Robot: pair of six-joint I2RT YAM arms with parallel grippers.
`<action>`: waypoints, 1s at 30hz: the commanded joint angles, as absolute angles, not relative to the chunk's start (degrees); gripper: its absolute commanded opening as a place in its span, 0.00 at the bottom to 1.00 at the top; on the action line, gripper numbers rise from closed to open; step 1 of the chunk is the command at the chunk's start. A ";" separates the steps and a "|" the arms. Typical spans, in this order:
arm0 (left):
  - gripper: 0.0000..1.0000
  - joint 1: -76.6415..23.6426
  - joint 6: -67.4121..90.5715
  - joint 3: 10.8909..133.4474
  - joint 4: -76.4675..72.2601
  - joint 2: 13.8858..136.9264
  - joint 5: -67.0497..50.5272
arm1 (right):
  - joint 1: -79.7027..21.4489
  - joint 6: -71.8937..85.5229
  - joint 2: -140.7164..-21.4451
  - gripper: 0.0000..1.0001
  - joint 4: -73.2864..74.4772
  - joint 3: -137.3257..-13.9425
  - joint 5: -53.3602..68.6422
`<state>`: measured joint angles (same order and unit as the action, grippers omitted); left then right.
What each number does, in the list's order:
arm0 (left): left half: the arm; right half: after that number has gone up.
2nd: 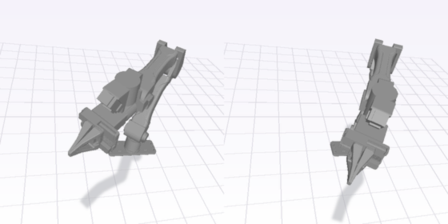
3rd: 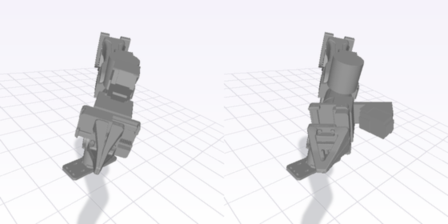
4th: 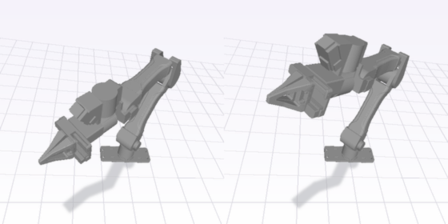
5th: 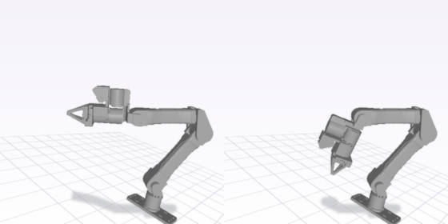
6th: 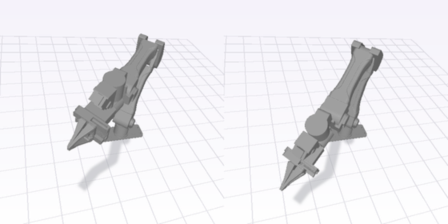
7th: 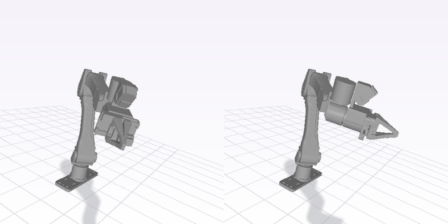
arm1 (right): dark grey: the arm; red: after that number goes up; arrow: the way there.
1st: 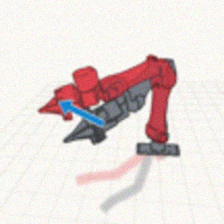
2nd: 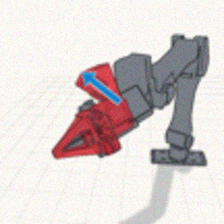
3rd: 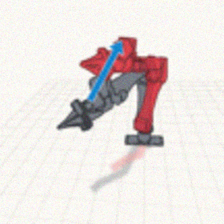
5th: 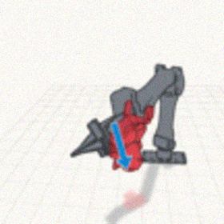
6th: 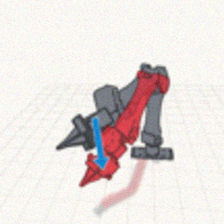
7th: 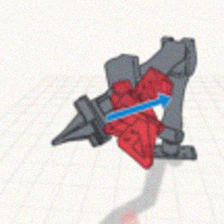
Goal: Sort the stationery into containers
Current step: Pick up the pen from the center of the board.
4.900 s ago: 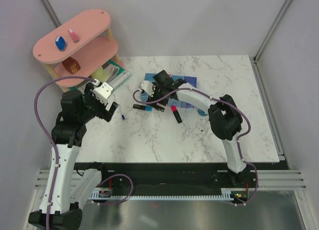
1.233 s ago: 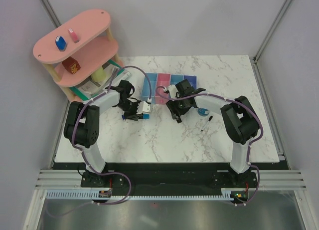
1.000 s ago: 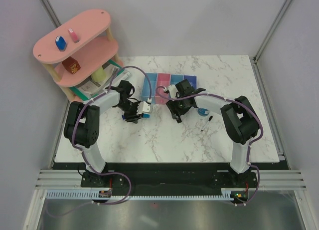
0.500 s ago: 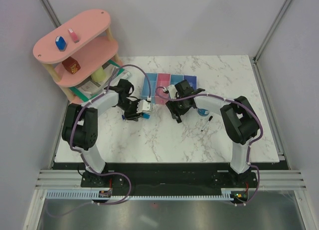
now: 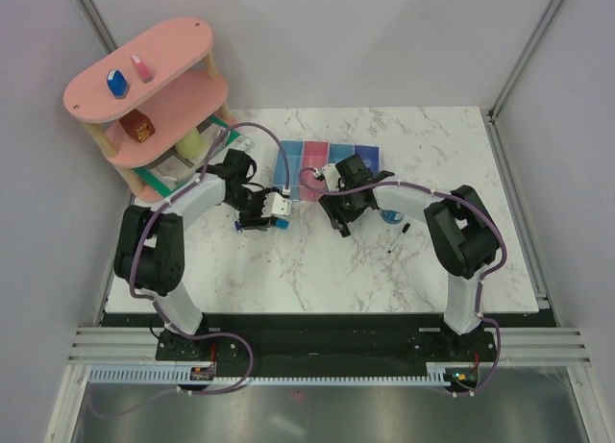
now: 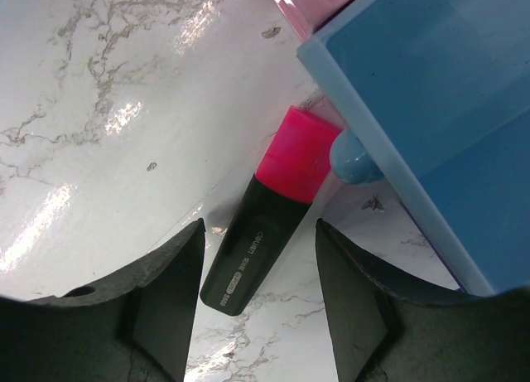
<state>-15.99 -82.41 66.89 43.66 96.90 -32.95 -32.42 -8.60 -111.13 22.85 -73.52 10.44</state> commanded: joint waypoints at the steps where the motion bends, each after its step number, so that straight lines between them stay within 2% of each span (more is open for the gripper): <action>1: 0.64 -16.17 -88.94 70.47 43.86 101.33 -30.50 | -32.61 -8.61 -111.71 0.63 22.24 -72.60 9.84; 6: 0.68 -16.17 -92.45 74.26 44.03 106.08 -29.09 | -32.61 -8.44 -111.62 0.64 22.32 -72.60 9.93; 11: 0.69 -16.26 -93.34 77.34 44.03 109.51 -27.87 | -32.61 -8.44 -111.36 0.63 22.32 -72.07 10.46; 17: 0.67 -16.79 -94.57 75.50 45.17 110.65 -26.72 | -32.61 -8.09 -112.06 0.62 22.15 -71.89 10.72; 25: 0.59 -17.75 -93.96 71.28 45.97 110.39 -25.40 | -34.10 -7.30 -112.24 0.47 21.89 -70.76 8.97; 30: 0.47 -18.63 -92.29 70.14 46.41 110.13 -25.31 | -34.72 -6.77 -111.45 0.35 21.62 -69.79 4.58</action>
<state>-17.23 -91.68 72.93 44.36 109.43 -26.81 -33.58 -7.79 -111.02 20.25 -72.27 7.94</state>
